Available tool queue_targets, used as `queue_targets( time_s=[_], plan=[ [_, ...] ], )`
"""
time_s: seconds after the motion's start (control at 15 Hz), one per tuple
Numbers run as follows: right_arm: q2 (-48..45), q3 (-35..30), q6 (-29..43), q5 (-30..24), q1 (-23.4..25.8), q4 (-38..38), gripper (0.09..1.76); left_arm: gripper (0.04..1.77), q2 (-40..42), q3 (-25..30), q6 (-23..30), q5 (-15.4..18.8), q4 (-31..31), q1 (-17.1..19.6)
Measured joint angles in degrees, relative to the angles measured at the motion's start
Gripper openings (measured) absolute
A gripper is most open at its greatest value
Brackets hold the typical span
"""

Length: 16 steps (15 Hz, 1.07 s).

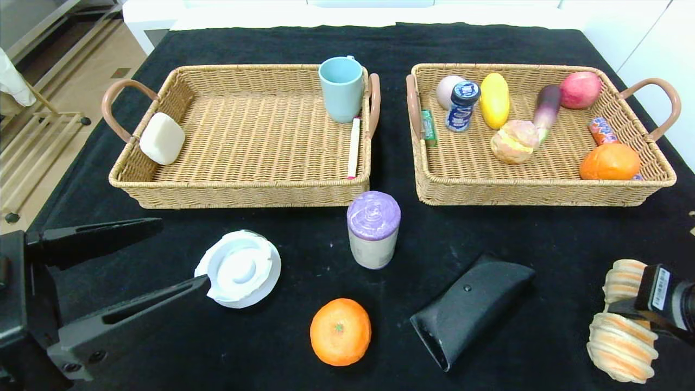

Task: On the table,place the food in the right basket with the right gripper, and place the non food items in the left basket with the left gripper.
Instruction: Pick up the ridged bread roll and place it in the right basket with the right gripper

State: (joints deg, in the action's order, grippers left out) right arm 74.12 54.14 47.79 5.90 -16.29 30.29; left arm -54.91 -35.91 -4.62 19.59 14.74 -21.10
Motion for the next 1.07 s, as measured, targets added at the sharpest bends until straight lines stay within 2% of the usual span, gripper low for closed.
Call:
queue_targets(
  time_s=[0.27, 0.53, 1.07],
  plan=[
    [-2.45, 4.75, -9.31, -0.04, -0.24, 1.07, 0.37, 1.72, -0.16, 0.13, -0.20, -0.02, 0.02, -0.04],
    [-1.00, 12.01, -19.29, -0.15, -1.68, 2.84, 0.37, 1.72, -0.33, 0.30, -0.83, -0.02, -0.07, -0.06],
    [8.42, 26.65, -28.36, 0.21, -1.99, 2.83, 0.36, 1.72, -0.13, 0.22, -0.80, 0.00, 0.11, 0.00]
  ],
)
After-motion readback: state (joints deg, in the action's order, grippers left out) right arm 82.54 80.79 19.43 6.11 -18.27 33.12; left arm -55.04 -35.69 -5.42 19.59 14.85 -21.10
